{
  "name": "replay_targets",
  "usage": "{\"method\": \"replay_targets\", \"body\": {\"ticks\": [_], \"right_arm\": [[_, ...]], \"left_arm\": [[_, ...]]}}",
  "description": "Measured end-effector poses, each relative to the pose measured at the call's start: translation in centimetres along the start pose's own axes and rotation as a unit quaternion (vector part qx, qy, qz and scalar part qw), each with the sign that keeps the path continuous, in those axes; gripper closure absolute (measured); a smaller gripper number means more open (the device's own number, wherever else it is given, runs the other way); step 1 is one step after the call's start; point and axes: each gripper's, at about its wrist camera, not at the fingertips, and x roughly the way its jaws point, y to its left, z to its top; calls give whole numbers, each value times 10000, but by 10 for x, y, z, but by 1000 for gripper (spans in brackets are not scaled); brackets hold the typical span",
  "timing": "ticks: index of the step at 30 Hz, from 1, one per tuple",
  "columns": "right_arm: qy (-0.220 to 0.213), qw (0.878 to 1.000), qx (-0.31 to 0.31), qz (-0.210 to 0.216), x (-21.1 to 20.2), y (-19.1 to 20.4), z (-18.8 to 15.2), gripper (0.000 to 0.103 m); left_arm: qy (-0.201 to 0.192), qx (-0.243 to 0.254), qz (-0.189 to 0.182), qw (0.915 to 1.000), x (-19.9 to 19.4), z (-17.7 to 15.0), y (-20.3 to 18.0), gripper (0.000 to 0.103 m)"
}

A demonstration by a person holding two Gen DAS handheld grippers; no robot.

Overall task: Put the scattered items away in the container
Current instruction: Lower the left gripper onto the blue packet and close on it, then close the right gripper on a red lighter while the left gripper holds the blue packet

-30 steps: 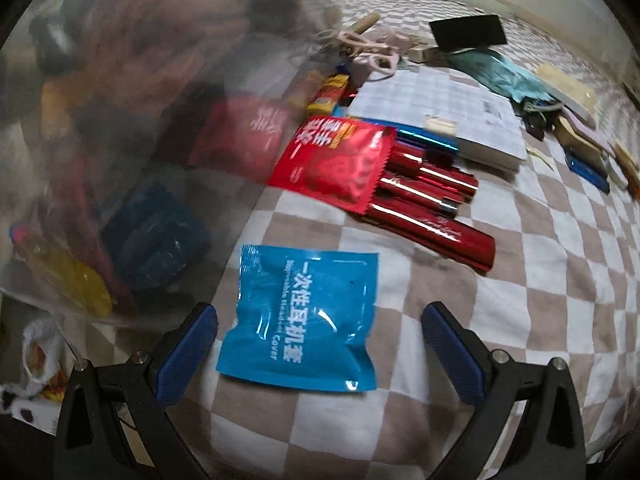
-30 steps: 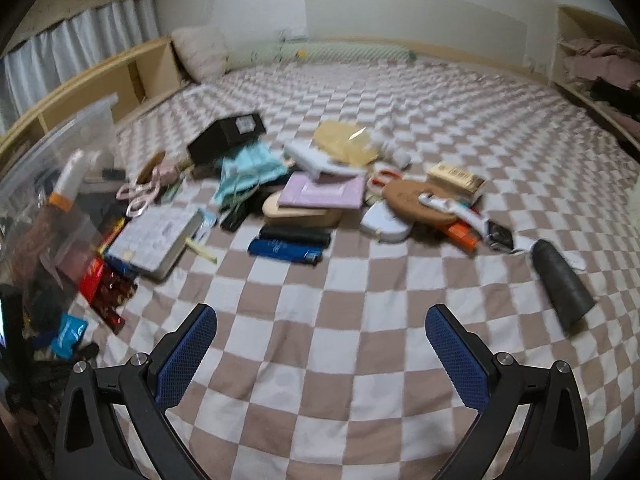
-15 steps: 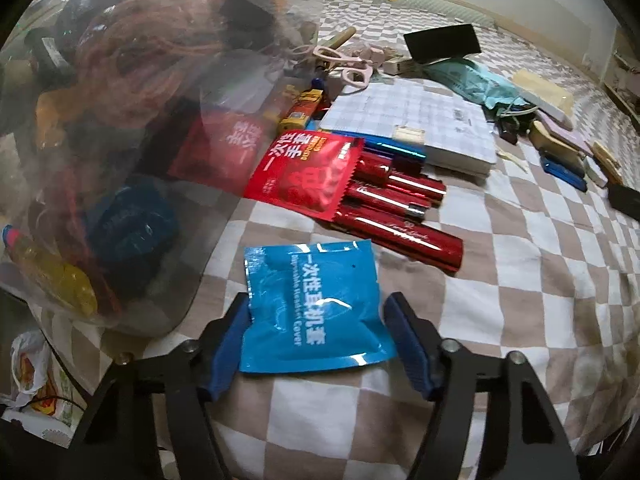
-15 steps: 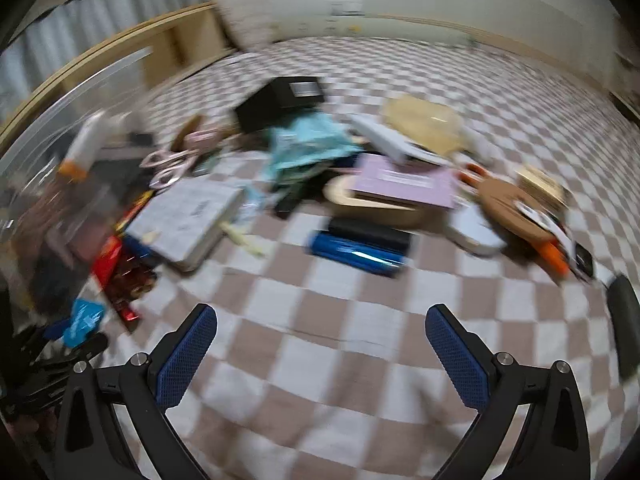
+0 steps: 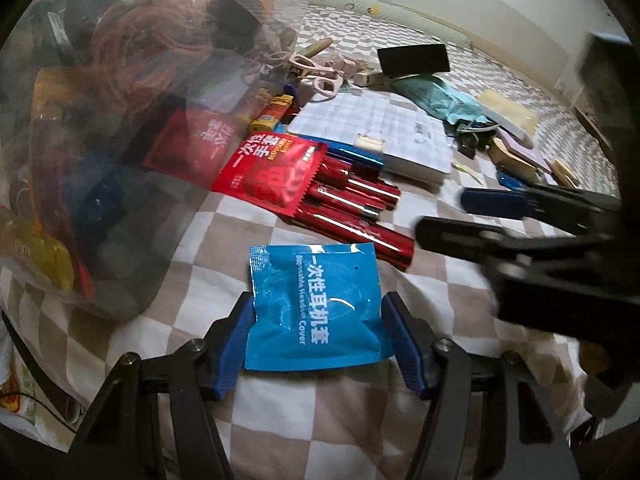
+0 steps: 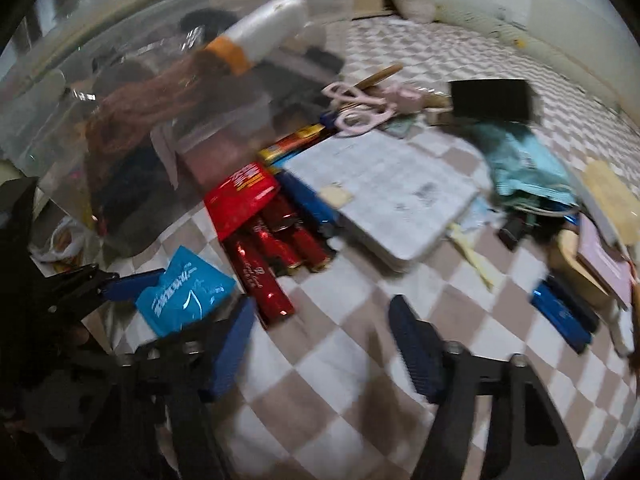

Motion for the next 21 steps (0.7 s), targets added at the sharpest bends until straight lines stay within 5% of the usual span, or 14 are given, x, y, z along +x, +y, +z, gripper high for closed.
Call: {"method": "replay_targets", "body": {"ticks": [11,12,21], "right_arm": [[327,9983,-347,322,27,18,5,55],[356,9981,-383,341,29,20,5,61],[394,9970,-652,99,35,37,7,69]], "left_arm": [[86,-35,-7,10000,-4,-5,4,40],[89,-28,-6,10000,-3,-5,4,40],[77,44,18,10000,-2,-7,3,40]]}}
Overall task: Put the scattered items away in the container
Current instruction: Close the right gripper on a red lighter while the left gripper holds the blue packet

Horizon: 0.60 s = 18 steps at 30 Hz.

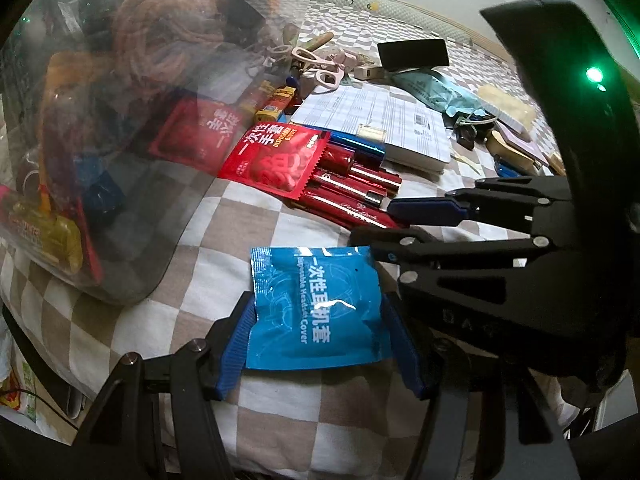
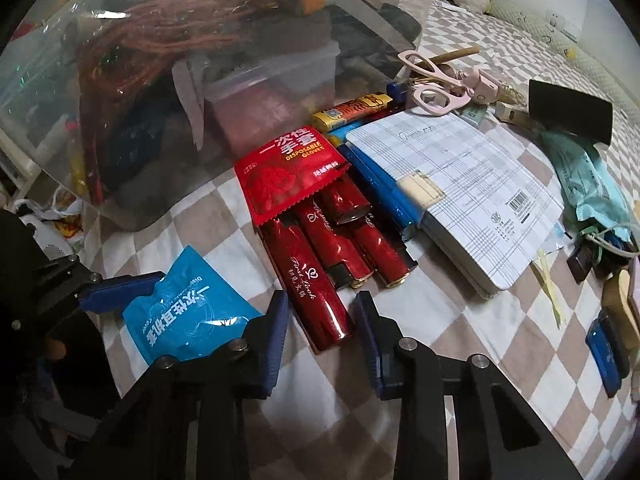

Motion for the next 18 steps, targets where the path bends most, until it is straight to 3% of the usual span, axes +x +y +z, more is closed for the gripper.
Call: {"method": "replay_targets", "body": {"ticks": [6,18], "right_arm": [[2,10000,34,-6,-7,0,-8,72],[158,9963,848,21,-40,-27,-43,74]], "left_arm": [[-20,32,4,10000,-1,0,0,40],[-37,88,36,9999,-2,-1,-1,40]]}}
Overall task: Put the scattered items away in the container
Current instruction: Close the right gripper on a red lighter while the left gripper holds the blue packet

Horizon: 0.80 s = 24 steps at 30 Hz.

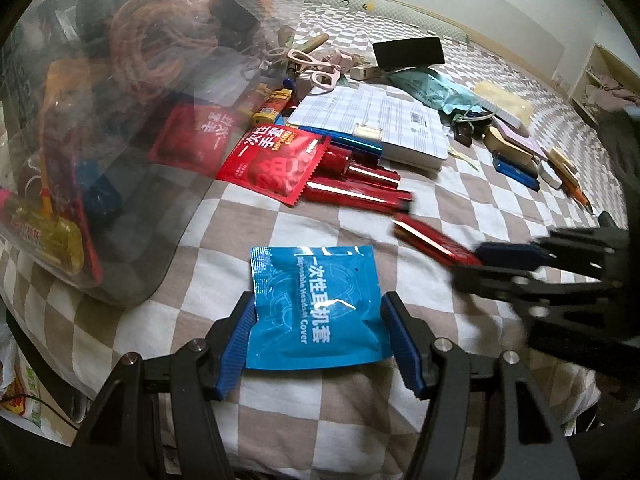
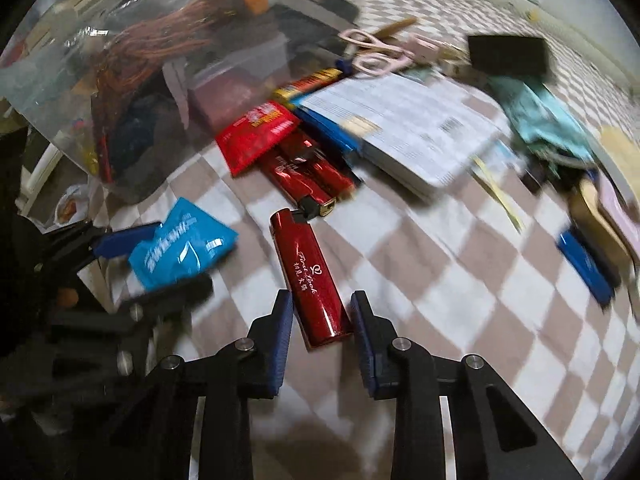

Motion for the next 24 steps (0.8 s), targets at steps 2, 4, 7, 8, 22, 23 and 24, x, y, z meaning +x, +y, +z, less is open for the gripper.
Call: {"method": "replay_targets", "body": {"ticks": [2,4,7,8,22,23,24], "right_arm": [[21,9999,107,-85,-3,-5,-3,77],[67,9995,242,-195,-10,-15,-15,79],[121,9981,527,-279,-23,-33,-34,79],[129,9976,618,-278,-29,-37,-42,79],[-3,9949,1000,-160,-30,-47,-56,77],[-14,9949,999,-116,-29,-47,-55,67],[-31,9948,1015,-13,-28,-47,-53,50]], "left_arm": [[-3,14,11,10000,0,0,0,40],[-6,21,26,10000,0,0,-1,40],[-8,32,45,10000,0,0,-2,40],[-9,41,51,10000,0,0,-2,40],[-22,629,-76,9980,4,-5,-32,40],[-22,660,-67,9978,4,-6,-33,40],[-22,681,-49,9977,5,-6,-34,40]]}}
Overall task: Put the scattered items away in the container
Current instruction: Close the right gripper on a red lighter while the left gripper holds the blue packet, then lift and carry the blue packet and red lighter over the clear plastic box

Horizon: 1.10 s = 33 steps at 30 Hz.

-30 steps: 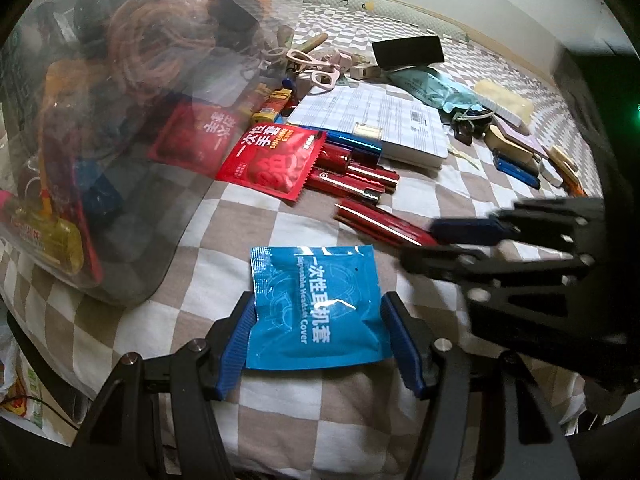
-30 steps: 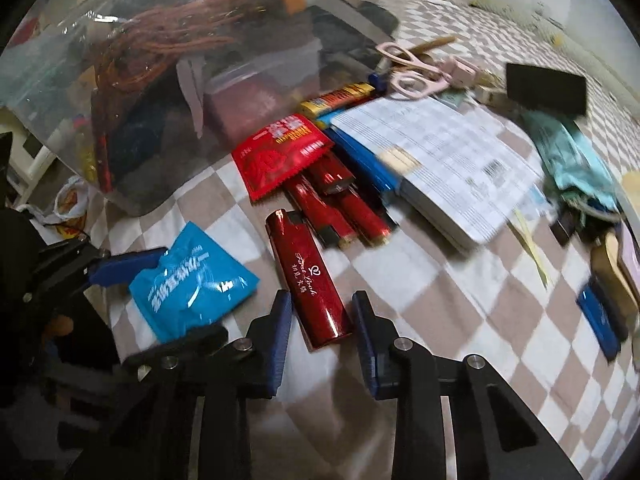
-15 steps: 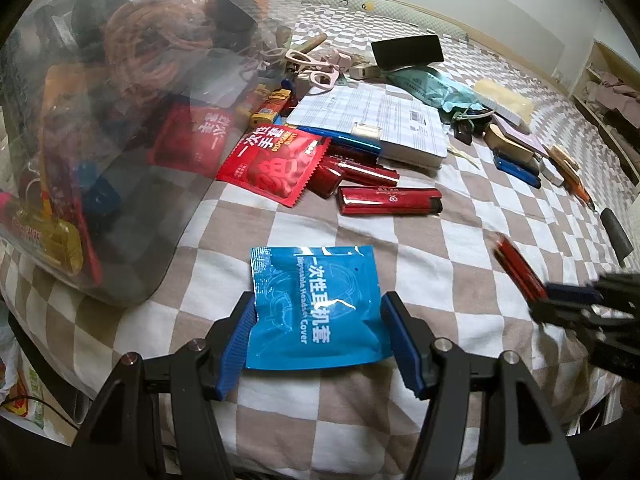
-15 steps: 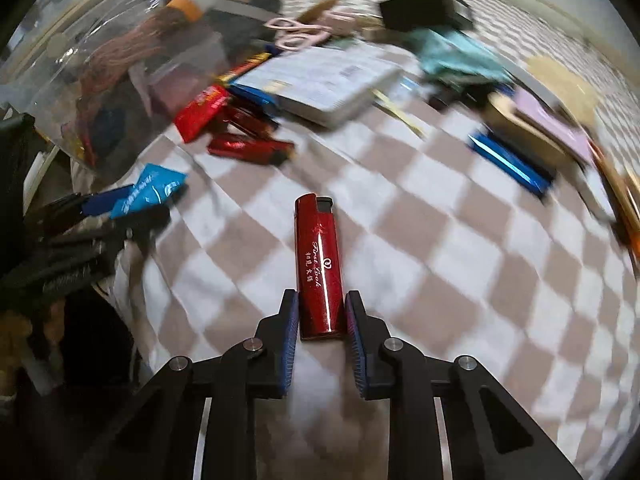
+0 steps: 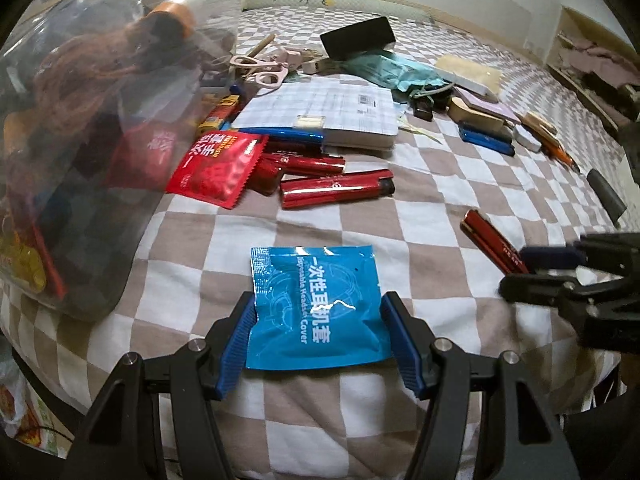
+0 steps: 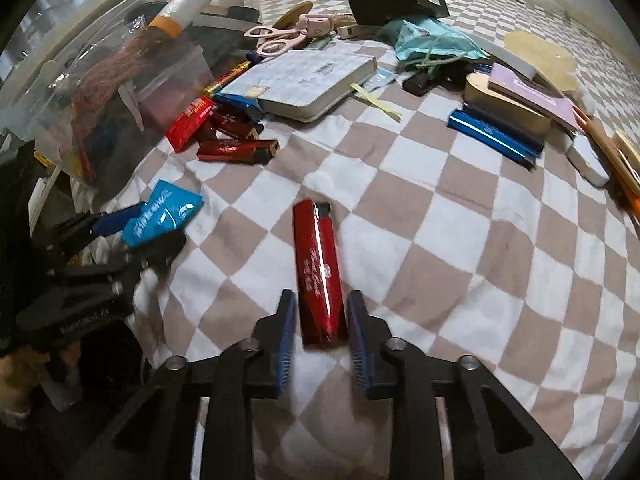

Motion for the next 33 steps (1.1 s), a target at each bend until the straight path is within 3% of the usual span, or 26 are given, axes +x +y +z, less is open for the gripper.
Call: {"method": "replay_targets", "body": {"ticks": [2,7,8,11,17,24,33], "right_arm": [[-46,9999,1,113,2,3,3,41],[-110,9996,-215,-121,9,7,13,41],[-123,9996,-209,-119,9,5,15,43],[-159,9987,-318,-357,12,2,15,62],[-188,9987,-243,-408,10,2,6,78],[-236,9984,-180,-478,4,11,-8,80],[-73,9997,220,-117,-9,22,-27,80]], "left_arm": [[2,30,29,10000,1,0,-1,40],[-1,95,76,9999,2,0,-4,40],[-3,111,82,9999,2,0,-4,40],[6,101,69,9999,3,0,-4,40],[-8,158,58,9999,2,1,-8,40],[-33,226,42,9997,1,3,-12,41],[-55,269,-62,9996,-1,8,-17,41]]}}
